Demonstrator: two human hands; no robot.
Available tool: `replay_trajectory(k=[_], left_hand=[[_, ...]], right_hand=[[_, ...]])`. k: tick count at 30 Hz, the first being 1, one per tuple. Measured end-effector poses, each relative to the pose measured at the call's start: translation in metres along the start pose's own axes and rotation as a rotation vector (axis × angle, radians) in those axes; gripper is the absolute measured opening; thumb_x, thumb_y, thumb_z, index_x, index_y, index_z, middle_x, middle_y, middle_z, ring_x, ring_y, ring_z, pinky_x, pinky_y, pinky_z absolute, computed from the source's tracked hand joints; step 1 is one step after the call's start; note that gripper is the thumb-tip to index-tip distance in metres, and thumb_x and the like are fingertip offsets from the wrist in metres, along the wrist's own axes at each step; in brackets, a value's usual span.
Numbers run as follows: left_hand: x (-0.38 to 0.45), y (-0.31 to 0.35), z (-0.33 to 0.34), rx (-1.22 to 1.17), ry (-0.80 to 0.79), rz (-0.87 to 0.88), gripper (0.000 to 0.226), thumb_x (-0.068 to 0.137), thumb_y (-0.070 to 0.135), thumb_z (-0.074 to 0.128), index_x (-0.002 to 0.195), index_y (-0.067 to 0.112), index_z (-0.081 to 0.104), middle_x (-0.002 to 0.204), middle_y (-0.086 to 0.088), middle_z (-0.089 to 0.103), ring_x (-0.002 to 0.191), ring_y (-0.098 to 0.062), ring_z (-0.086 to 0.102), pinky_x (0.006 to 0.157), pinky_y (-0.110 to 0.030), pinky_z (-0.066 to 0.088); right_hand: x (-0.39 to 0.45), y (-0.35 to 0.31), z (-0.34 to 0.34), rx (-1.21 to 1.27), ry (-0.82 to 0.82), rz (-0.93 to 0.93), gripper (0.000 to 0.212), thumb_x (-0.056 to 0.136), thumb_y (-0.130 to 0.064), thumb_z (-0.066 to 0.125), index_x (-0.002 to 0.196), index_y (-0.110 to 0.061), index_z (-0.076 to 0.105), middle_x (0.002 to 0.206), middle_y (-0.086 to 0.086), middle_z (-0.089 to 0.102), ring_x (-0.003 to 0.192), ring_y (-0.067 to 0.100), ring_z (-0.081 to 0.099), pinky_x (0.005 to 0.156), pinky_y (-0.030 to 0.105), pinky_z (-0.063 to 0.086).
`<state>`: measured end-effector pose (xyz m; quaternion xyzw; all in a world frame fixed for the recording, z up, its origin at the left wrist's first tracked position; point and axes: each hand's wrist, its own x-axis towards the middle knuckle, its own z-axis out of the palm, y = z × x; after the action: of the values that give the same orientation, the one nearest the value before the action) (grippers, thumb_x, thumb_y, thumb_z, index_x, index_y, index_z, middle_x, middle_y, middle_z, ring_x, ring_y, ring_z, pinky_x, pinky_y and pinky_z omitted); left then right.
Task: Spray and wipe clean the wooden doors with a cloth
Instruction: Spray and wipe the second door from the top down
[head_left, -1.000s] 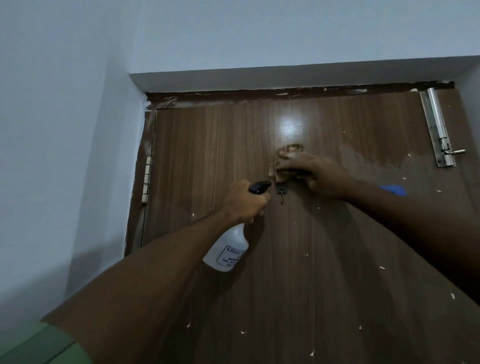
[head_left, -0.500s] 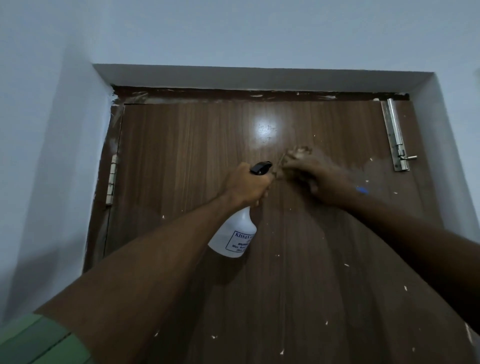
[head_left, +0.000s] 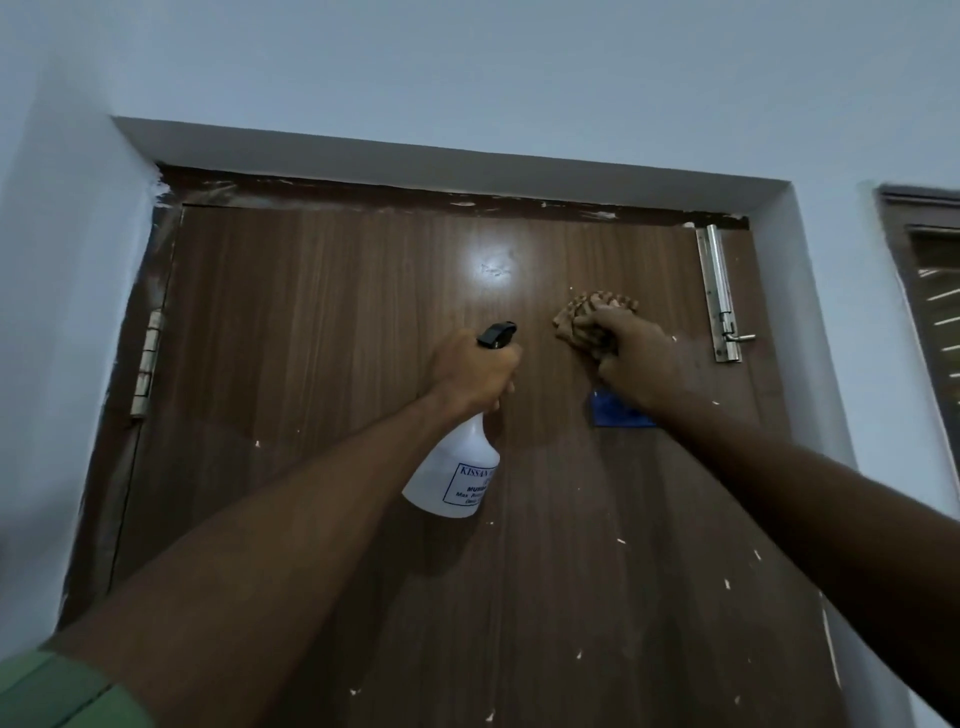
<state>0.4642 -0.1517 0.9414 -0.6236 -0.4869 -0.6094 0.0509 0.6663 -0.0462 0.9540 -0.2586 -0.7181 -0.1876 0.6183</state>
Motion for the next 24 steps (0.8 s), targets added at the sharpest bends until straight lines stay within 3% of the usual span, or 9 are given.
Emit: replay_trajectory(k=[3, 6, 8, 10, 12, 16, 18, 21, 24], left_hand=[[0.0, 0.008, 0.01, 0.028, -0.006, 0.007, 0.032, 0.097, 0.029, 0.065, 0.085, 0.002, 0.076, 0.074, -0.016, 0.076, 0.047, -0.017, 0.06, 0.049, -0.025, 0.048], [0.0, 0.019, 0.021, 0.055, -0.01, 0.023, 0.036, 0.096, 0.032, 0.066, 0.086, -0.001, 0.076, 0.078, -0.018, 0.076, 0.054, -0.023, 0.061, 0.058, -0.035, 0.05], [-0.001, 0.029, 0.031, 0.056, -0.008, 0.014, 0.038, 0.099, 0.035, 0.066, 0.085, 0.002, 0.076, 0.074, -0.015, 0.077, 0.047, -0.017, 0.061, 0.05, -0.027, 0.049], [-0.003, 0.035, 0.041, 0.077, -0.029, 0.007, 0.034, 0.102, 0.032, 0.065, 0.085, 0.004, 0.075, 0.071, -0.011, 0.076, 0.041, -0.011, 0.057, 0.044, -0.024, 0.046], [-0.006, 0.039, 0.054, 0.091, -0.026, 0.006, 0.029, 0.103, 0.026, 0.064, 0.086, 0.005, 0.073, 0.071, -0.011, 0.073, 0.038, -0.006, 0.054, 0.041, -0.02, 0.043], [-0.009, 0.043, 0.073, 0.116, -0.003, -0.008, 0.028, 0.103, 0.027, 0.064, 0.088, 0.004, 0.073, 0.069, -0.011, 0.073, 0.038, -0.007, 0.055, 0.04, -0.019, 0.042], [-0.011, 0.046, 0.079, 0.129, -0.009, -0.021, 0.027, 0.103, 0.026, 0.064, 0.089, 0.005, 0.073, 0.069, -0.009, 0.072, 0.039, -0.008, 0.055, 0.041, -0.021, 0.043], [-0.015, 0.052, 0.086, 0.148, -0.031, -0.029, 0.027, 0.103, 0.019, 0.062, 0.088, -0.001, 0.072, 0.071, -0.012, 0.069, 0.037, -0.007, 0.053, 0.039, -0.018, 0.041], [-0.021, 0.055, 0.088, 0.165, -0.038, -0.026, 0.025, 0.103, 0.017, 0.061, 0.088, 0.0, 0.071, 0.069, -0.01, 0.068, 0.037, -0.004, 0.052, 0.04, -0.016, 0.04]], right_hand=[[-0.027, -0.007, 0.009, 0.009, -0.227, -0.305, 0.049, 0.072, -0.006, 0.067, 0.114, -0.03, 0.076, 0.113, -0.004, 0.075, 0.099, 0.024, 0.07, 0.08, 0.042, 0.059], [-0.021, 0.007, -0.003, -0.025, -0.532, -0.488, 0.051, 0.075, -0.002, 0.069, 0.118, -0.03, 0.077, 0.114, -0.004, 0.076, 0.096, 0.017, 0.07, 0.077, 0.022, 0.05], [0.003, 0.024, -0.01, -0.016, -0.368, -0.419, 0.053, 0.081, -0.003, 0.071, 0.123, -0.034, 0.074, 0.116, -0.006, 0.074, 0.099, 0.014, 0.068, 0.084, 0.026, 0.053], [0.024, 0.036, -0.013, 0.028, -0.092, -0.154, 0.05, 0.085, -0.001, 0.069, 0.126, -0.029, 0.071, 0.122, -0.002, 0.072, 0.109, 0.018, 0.065, 0.094, 0.037, 0.053], [0.029, 0.041, -0.015, 0.079, 0.044, 0.058, 0.046, 0.088, -0.003, 0.068, 0.127, -0.027, 0.069, 0.123, -0.001, 0.069, 0.113, 0.021, 0.063, 0.095, 0.035, 0.049], [-0.002, 0.038, -0.014, 0.101, -0.336, -0.376, 0.039, 0.087, -0.012, 0.066, 0.121, -0.03, 0.07, 0.12, -0.009, 0.068, 0.108, 0.015, 0.063, 0.088, 0.035, 0.051], [0.007, 0.048, -0.021, 0.169, -0.504, -0.43, 0.035, 0.089, -0.008, 0.068, 0.119, -0.027, 0.072, 0.118, -0.007, 0.071, 0.105, 0.011, 0.064, 0.091, 0.037, 0.052], [0.046, 0.063, -0.031, 0.249, -0.405, -0.301, 0.043, 0.089, 0.005, 0.067, 0.122, -0.022, 0.073, 0.124, -0.004, 0.07, 0.109, 0.004, 0.059, 0.102, 0.04, 0.05], [0.048, 0.072, -0.031, 0.227, -0.208, -0.161, 0.051, 0.088, 0.009, 0.063, 0.129, -0.02, 0.07, 0.139, 0.004, 0.063, 0.126, 0.017, 0.054, 0.11, 0.046, 0.047]])
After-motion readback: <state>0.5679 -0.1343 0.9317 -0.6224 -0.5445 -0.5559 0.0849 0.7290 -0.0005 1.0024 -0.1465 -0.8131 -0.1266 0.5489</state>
